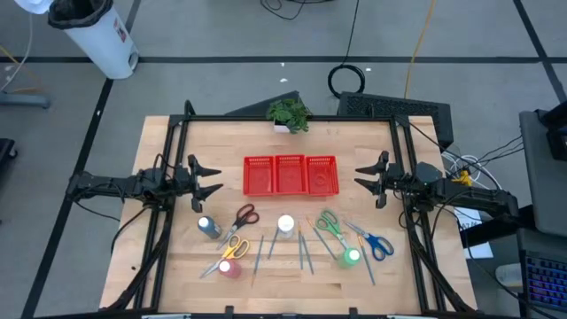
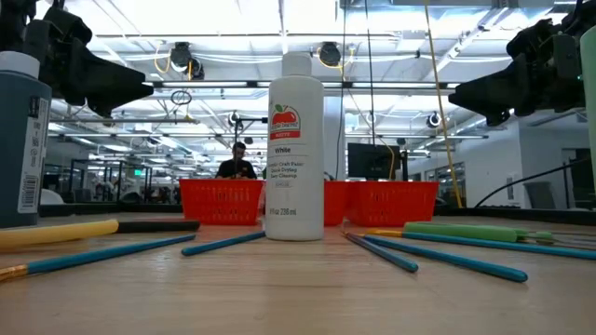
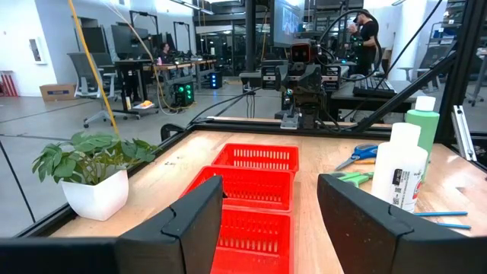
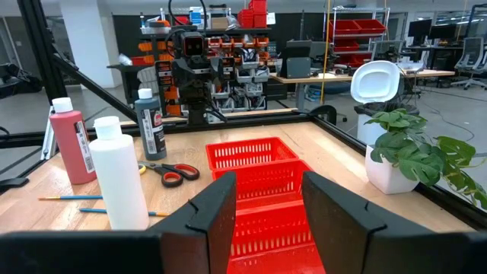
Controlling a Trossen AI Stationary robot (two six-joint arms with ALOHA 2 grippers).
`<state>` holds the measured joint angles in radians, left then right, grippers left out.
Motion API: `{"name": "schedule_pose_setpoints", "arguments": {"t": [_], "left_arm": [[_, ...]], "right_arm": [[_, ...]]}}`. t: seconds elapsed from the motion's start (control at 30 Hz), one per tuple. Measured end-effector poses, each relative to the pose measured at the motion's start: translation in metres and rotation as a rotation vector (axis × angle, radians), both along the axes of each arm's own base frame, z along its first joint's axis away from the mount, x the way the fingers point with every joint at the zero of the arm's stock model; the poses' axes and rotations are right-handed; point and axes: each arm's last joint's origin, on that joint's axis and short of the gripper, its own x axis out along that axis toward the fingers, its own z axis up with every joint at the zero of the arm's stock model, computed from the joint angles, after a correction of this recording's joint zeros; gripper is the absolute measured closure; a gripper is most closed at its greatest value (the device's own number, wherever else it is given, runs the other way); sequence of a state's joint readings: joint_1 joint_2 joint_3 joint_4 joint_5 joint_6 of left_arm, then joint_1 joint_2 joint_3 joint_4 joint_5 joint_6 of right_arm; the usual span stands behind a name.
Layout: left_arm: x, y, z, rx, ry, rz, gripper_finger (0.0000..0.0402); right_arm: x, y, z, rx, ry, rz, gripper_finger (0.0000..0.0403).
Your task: Pick & Place Paint Supplies
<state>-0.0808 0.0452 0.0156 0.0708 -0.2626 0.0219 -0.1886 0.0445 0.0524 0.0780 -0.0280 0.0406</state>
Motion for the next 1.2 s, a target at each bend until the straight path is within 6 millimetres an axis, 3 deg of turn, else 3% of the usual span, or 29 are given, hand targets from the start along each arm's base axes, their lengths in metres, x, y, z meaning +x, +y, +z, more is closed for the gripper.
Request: {"name": "schedule_pose_setpoints", "arguments": {"t": [0.4,0.97,1.07,1.2], "left_arm": [[0.000,0.000,0.002,0.025,-0.017,0.002,0.0178],[-0.002,0.000,0.014,-0.189,-0.177,-0.034,0.0178],[-0.004,-0.002,0.030,-0.242,-0.178,-0.122,0.0178],[-0.010,-0.003,0.067,-0.263,-0.097,-0.159,0.0171]], "right_arm": [[0.000,0.000,0.000,0.000,0.000,0.000,0.0261],[0.000,0.000,0.000,0.000,0.000,0.000,0.0261],[0.000,0.000,0.000,0.000,0.000,0.000,0.0261],[0.000,0.000,0.000,0.000,0.000,0.000,0.0261]]}}
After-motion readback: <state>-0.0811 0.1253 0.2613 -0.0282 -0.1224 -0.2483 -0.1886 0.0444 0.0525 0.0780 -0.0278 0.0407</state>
